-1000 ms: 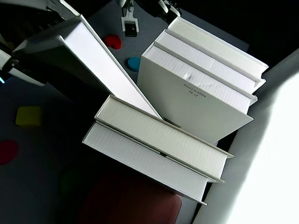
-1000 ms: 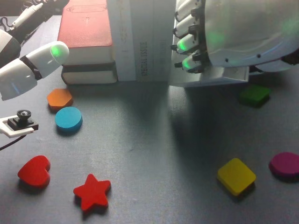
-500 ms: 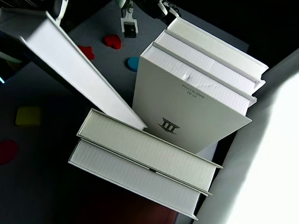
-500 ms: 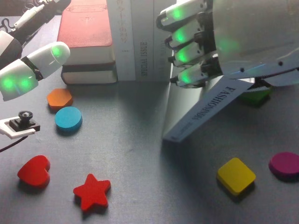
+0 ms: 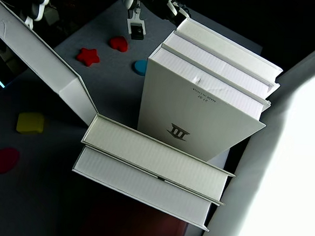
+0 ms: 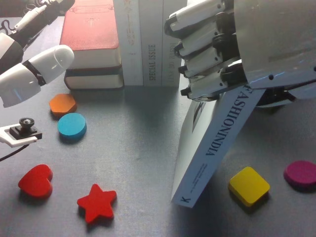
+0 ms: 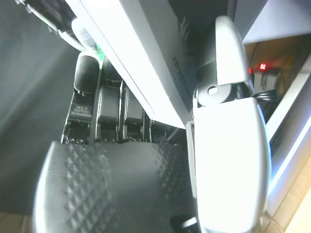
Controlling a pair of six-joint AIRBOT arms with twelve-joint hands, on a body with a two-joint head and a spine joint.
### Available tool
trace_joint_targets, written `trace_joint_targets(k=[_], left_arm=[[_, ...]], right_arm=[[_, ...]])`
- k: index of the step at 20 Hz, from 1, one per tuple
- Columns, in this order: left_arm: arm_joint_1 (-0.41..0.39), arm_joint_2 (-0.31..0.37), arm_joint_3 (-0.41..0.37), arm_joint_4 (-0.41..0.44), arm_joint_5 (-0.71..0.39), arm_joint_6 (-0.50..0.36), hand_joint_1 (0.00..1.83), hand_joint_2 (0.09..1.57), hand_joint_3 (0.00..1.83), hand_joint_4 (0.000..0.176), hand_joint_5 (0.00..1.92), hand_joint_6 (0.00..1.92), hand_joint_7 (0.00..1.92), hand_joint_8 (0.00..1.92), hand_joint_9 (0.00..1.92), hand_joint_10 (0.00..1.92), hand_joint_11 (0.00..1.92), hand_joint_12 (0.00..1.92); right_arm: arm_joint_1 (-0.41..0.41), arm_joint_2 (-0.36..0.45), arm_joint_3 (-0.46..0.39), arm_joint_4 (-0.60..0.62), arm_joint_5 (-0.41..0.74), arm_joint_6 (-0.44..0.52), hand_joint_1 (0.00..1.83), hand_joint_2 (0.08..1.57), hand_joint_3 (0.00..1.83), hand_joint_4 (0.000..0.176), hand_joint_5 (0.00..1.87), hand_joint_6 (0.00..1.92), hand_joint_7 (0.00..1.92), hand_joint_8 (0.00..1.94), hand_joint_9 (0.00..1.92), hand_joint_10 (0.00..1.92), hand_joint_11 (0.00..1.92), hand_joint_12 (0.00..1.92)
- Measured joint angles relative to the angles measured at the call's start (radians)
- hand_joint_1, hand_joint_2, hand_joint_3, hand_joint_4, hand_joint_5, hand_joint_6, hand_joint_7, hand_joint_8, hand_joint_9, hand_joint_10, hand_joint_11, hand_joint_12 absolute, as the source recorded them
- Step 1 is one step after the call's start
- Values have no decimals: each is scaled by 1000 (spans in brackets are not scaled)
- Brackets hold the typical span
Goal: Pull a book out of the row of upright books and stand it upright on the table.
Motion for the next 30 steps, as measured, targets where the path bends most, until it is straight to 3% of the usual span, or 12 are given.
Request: trace_joint_targets(k=[11,13,14,15,16,17,18,20,22,23,24,30], left_arm=[[0,-5,2,-8,3,0,306,1342,0,88,172,5,0,0,0,0,0,0],[0,-5,2,-8,3,-1,28,1303,0,77,186,12,29,9,0,0,3,1],[0,-5,2,-8,4,-1,59,1281,0,115,193,13,21,3,0,0,15,8],[0,-5,2,-7,3,-1,11,1460,18,69,142,2,22,1,0,0,2,1],[0,-5,2,-7,2,-1,433,1549,94,0,133,18,204,16,226,110,0,779],[0,-5,2,-10,-2,-3,352,1450,27,0,157,14,207,4,233,81,0,968],[0,-5,3,-12,-1,0,277,1367,0,15,11,1,7,0,8,2,0,75],[0,-6,3,-9,1,-1,300,1350,0,11,1,0,1,0,1,0,0,14],[0,-6,3,-11,-2,-1,298,1343,0,88,40,13,0,0,0,0,0,0],[0,-6,3,-11,-2,-1,298,1343,0,88,40,13,0,0,0,0,0,0],[0,-6,3,-11,-2,-1,333,1353,0,138,168,22,4,1,0,0,0,0],[0,-6,5,-13,-3,-1,241,1365,4,108,165,6,0,0,0,0,0,0]], right_arm=[[-89,-196,142,20,-79,5,1129,1297,1,0,653,1354,669,1641,471,1575,139,1921],[-90,-205,160,44,-80,5,1134,1295,0,0,674,1322,660,1656,469,1576,137,1921],[-92,-210,172,63,-82,6,1134,1294,0,0,675,1321,660,1656,469,1576,137,1921],[-97,-219,192,86,-85,6,1129,1297,1,0,654,1354,669,1641,471,1575,139,1921],[-100,-224,203,102,-92,4,1133,1295,0,0,670,1328,661,1653,469,1576,137,1921],[-100,-228,210,115,-97,6,1134,1295,0,0,674,1322,660,1656,469,1576,137,1921],[-101,-233,217,122,-100,5,1134,1294,0,0,678,1318,658,1657,469,1576,137,1921],[-101,-235,218,124,-105,5,1134,1294,0,0,676,1319,660,1655,469,1576,138,1921],[-103,-235,218,126,-111,5,1134,1294,0,0,674,1322,660,1656,469,1576,137,1921],[-103,-235,218,126,-115,5,1134,1294,0,0,674,1322,660,1656,469,1576,137,1921],[-103,-235,222,126,-127,4,1133,1295,0,0,670,1328,661,1653,469,1576,137,1921],[-103,-243,240,137,-163,4,1133,1295,0,0,670,1328,661,1653,469,1576,137,1921]])
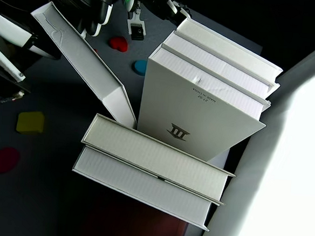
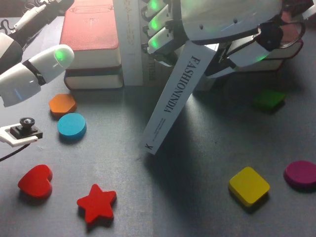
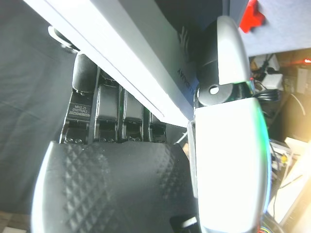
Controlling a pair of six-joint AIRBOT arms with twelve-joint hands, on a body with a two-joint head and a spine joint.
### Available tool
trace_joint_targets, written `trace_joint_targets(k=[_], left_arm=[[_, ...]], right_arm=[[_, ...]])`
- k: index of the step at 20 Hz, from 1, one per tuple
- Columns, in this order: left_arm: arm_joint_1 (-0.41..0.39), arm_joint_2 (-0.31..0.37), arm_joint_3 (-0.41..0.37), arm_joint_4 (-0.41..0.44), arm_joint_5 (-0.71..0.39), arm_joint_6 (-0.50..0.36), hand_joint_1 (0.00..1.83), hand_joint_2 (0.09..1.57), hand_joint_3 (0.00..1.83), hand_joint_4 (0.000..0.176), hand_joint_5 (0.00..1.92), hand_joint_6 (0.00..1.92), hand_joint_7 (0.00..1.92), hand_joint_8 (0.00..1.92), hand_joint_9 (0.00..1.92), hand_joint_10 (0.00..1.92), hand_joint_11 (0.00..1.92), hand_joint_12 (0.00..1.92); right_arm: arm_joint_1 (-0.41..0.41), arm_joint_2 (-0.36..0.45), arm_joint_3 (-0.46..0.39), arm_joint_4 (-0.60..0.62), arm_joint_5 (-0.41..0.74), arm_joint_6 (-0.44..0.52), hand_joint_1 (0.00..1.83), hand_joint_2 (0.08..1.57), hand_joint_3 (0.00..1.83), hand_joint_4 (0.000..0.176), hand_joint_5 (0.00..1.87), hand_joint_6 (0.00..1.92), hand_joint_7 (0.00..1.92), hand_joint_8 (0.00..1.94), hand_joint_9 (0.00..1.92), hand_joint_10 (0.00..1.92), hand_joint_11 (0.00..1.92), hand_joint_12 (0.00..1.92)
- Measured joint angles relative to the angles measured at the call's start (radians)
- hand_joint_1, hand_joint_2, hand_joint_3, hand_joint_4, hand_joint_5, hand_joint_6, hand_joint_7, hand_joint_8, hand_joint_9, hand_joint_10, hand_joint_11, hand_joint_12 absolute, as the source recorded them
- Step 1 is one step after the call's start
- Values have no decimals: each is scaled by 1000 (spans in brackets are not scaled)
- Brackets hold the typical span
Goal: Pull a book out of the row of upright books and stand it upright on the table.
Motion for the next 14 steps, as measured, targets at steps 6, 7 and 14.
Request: trace_joint_targets(k=[6,7,14], left_arm=[[0,0,2,-1,0,0,253,1361,1,100,132,0,0,0,0,0,18,11],[0,0,2,-5,0,0,246,1366,3,103,133,2,0,0,0,0,14,11],[4,-11,9,-16,-8,0,255,1355,0,77,165,15,0,0,0,0,0,0]], right_arm=[[-4,-8,2,36,-21,-35,1133,1295,0,0,670,1328,661,1653,469,1576,137,1921],[-4,-18,10,36,-29,-41,1134,1295,0,0,674,1322,660,1656,469,1576,137,1921],[-4,-117,68,1,-72,-36,1129,1297,1,0,653,1354,669,1641,471,1575,139,1921]])
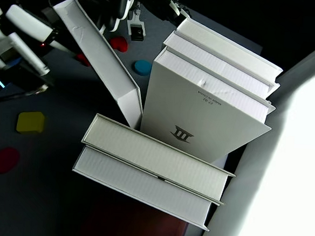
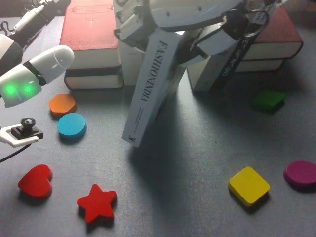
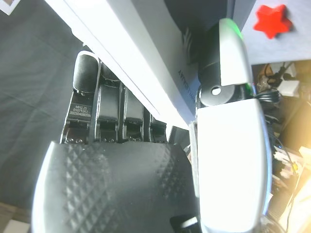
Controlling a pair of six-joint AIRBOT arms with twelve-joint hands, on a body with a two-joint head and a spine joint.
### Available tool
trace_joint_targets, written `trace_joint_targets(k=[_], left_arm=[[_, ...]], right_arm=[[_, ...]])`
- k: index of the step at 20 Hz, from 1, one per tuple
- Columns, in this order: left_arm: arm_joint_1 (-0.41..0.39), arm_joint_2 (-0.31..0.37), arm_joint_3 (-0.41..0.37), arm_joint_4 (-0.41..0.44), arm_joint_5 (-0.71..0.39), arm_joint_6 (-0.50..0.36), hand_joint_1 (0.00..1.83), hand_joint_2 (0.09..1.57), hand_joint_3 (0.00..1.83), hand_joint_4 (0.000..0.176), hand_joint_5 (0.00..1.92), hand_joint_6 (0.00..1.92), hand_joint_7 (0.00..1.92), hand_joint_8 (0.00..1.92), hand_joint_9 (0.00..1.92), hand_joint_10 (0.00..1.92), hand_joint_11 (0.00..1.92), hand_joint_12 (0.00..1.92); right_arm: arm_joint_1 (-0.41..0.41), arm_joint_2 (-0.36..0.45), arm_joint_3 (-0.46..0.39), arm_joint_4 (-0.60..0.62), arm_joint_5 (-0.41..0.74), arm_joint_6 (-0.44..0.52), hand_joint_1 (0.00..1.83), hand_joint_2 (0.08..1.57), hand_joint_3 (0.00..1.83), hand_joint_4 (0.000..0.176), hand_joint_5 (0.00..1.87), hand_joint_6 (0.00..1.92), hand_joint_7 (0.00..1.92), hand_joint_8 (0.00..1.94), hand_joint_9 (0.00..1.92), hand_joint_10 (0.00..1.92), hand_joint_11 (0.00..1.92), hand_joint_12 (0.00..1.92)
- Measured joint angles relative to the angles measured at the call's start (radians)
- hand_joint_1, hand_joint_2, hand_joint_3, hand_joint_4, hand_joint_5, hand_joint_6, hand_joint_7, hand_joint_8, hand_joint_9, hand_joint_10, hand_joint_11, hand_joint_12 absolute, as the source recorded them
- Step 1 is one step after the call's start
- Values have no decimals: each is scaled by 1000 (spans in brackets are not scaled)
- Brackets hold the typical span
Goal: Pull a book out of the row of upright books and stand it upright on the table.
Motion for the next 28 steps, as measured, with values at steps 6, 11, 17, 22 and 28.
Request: trace_joint_targets(k=[6,11,17,22,28], left_arm=[[0,0,0,2,0,0,337,1332,0,83,167,6,0,0,0,0,0,0],[0,0,1,2,0,-1,311,1334,0,77,173,4,0,0,0,0,0,0],[0,0,1,-3,-2,-3,374,1364,7,38,189,9,22,7,0,0,0,0],[0,0,1,0,-4,-4,250,1356,0,80,156,7,0,0,0,0,0,0],[0,0,1,-3,-6,-7,251,1349,0,100,167,9,0,0,0,0,0,0]], right_arm=[[0,-52,28,-47,-30,3,807,816,0,147,0,0,0,0,448,149,553,1318],[0,-69,76,-55,-78,41,785,774,0,115,0,0,0,0,0,0,0,76],[0,-42,73,5,-87,41,853,839,27,0,0,0,0,0,0,0,0,0],[1,-31,87,84,-141,14,720,862,26,98,0,0,0,0,0,0,0,0],[1,-36,123,176,-162,-4,552,735,0,106,0,0,0,0,0,0,0,0]])
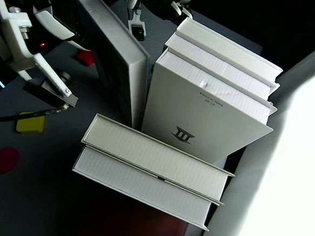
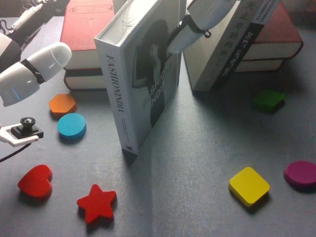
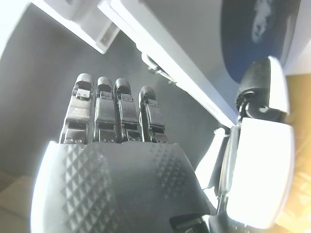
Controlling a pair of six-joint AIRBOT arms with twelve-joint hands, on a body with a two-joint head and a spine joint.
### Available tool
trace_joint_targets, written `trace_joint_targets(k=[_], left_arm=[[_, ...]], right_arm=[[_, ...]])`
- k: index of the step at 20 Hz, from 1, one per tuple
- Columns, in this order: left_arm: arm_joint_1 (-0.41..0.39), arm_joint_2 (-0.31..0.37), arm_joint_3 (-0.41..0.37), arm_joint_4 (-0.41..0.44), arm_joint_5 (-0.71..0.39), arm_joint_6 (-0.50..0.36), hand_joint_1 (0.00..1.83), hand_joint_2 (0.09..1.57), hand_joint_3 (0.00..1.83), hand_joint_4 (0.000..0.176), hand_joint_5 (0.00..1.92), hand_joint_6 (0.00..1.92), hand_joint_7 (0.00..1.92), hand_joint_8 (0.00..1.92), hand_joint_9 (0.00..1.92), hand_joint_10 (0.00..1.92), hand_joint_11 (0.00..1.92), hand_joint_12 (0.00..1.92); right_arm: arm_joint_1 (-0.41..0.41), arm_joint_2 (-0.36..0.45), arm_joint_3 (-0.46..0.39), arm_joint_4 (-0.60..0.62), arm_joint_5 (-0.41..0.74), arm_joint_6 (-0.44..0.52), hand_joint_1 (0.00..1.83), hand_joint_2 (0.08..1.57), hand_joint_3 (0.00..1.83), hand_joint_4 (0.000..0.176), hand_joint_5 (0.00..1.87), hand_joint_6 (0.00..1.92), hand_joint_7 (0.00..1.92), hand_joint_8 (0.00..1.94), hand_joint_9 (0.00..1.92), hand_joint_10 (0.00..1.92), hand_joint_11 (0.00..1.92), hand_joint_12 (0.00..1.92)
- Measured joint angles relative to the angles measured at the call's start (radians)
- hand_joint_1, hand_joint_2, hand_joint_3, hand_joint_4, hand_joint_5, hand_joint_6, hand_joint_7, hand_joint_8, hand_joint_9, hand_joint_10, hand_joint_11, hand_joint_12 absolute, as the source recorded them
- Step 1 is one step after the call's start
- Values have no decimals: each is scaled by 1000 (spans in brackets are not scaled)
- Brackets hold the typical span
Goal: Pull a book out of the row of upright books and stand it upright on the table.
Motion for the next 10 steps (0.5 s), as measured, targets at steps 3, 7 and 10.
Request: trace_joint_targets(k=[3,7,10], left_arm=[[0,0,0,0,0,0,260,1351,0,93,174,9,0,0,0,0,0,0],[0,0,0,-1,0,0,259,1348,0,99,167,5,0,0,0,0,0,0],[2,0,0,-2,-2,-1,270,1358,2,90,177,8,0,0,0,0,0,0]], right_arm=[[0,16,-5,8,-1,-5,568,714,0,107,0,0,0,0,0,0,0,0],[0,51,-23,14,-3,-6,525,735,0,80,0,0,0,0,0,0,0,0],[0,92,-40,56,3,-32,540,718,0,57,0,0,0,0,0,0,0,0]])
